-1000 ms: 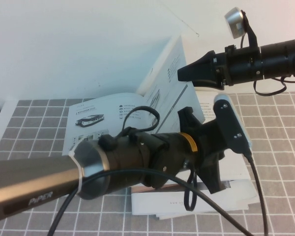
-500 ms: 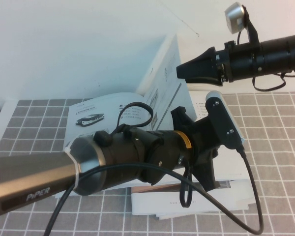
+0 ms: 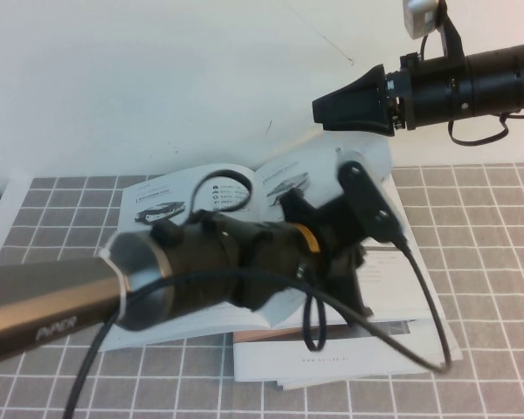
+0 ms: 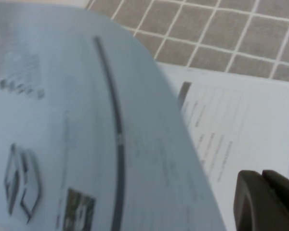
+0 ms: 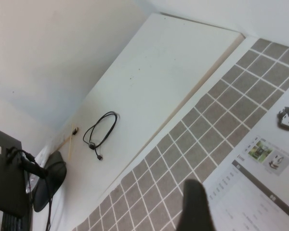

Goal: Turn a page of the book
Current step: Open the closed book

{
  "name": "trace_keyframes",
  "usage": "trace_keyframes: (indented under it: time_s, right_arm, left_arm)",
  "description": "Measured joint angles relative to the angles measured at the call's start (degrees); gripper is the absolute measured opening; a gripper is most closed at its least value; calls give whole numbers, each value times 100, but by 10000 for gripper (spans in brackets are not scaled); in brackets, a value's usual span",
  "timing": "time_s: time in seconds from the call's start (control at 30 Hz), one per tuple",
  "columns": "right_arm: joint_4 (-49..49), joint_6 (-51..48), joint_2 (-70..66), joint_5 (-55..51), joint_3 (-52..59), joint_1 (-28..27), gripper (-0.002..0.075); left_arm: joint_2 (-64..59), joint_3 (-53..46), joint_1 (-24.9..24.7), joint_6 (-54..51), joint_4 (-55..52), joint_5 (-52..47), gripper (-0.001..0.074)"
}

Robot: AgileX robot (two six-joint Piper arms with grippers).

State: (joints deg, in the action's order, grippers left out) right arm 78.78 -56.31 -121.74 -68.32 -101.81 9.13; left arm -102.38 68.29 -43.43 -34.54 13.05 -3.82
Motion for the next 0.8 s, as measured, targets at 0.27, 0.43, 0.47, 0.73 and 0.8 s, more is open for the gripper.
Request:
trace_keyframes:
  time_s: [0.27,0.43,0.47,0.73,0.8]
  right_arm:
    - [0,0,0,-9,0,0,457]
    - [-89,0,0,-9,0,0,457]
    - [-148,0,0,-9,0,0,455]
    - [-2270,363,0,-38,-47,0,264]
    - [-2835,498,0,-52,-47,0,175]
  left_arm:
    - [-51,0,538,493,9,-116,-3]
    - [-51,0,560,563,21,-151,-3]
    - [-51,0,560,563,21,-163,-3]
    - [-51,0,560,563,43,-196,-3]
    - [-51,0,560,563,43,-205,-3]
